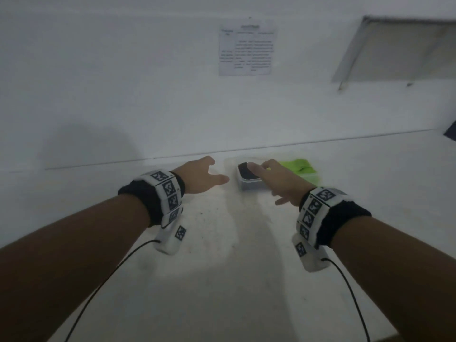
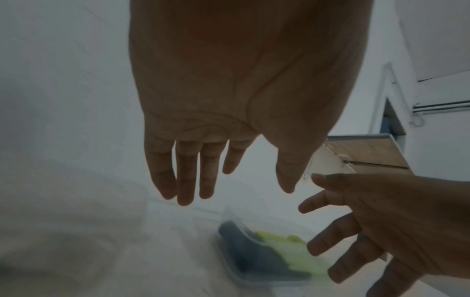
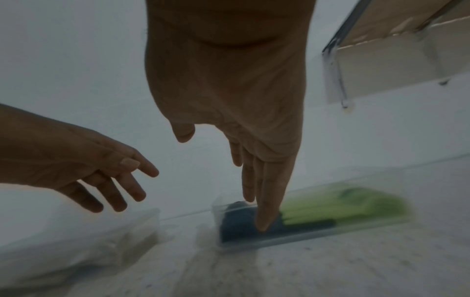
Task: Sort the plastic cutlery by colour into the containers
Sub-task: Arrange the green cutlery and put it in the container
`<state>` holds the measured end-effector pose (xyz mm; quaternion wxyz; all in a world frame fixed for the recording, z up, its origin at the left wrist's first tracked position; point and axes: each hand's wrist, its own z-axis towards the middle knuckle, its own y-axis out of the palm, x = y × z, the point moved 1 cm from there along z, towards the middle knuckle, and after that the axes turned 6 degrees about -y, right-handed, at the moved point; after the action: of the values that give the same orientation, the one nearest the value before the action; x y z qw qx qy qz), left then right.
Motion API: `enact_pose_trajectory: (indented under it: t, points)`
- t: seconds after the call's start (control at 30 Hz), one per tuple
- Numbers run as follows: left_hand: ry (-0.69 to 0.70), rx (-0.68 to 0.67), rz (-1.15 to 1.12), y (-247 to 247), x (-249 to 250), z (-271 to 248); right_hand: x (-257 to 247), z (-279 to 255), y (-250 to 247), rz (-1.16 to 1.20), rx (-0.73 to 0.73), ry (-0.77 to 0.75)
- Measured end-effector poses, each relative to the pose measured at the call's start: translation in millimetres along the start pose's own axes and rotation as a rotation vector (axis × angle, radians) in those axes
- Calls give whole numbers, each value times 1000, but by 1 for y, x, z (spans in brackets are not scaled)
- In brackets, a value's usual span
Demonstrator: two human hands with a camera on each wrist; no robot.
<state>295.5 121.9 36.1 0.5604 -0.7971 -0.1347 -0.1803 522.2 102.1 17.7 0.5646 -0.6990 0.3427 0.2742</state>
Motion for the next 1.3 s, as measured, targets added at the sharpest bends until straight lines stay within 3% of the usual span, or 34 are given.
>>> enact_pose_trajectory:
  t: [0.17, 0.37, 0.6, 0.7, 0.87, 0.97, 1.03, 1.17, 1.3]
  points:
    - [-75, 33, -38, 46, 41, 4, 49, -16, -48, -57, -14, 13]
    - [-48, 47, 36, 77, 73, 12, 85, -12, -77, -185, -40, -72]
    - [-123, 149, 89, 74, 85, 59, 107, 23, -100, -198, -15, -72]
    - [-205, 201, 103, 73, 85, 80, 116, 42, -115, -209, 57, -71]
    - [-324, 144, 81, 82, 82, 110, 145, 80, -139, -277, 227, 3]
    - [-349, 162, 54, 89, 74, 119, 160, 102, -145, -256, 156, 43]
    - [-359, 201, 44, 92, 71, 119, 168, 111, -145, -214, 105, -5]
    - [-349, 369, -166, 94, 76, 104, 177, 113, -150, -197, 155, -107]
    - [-292, 402, -277, 100, 87, 67, 180, 88, -164, -114, 208, -221]
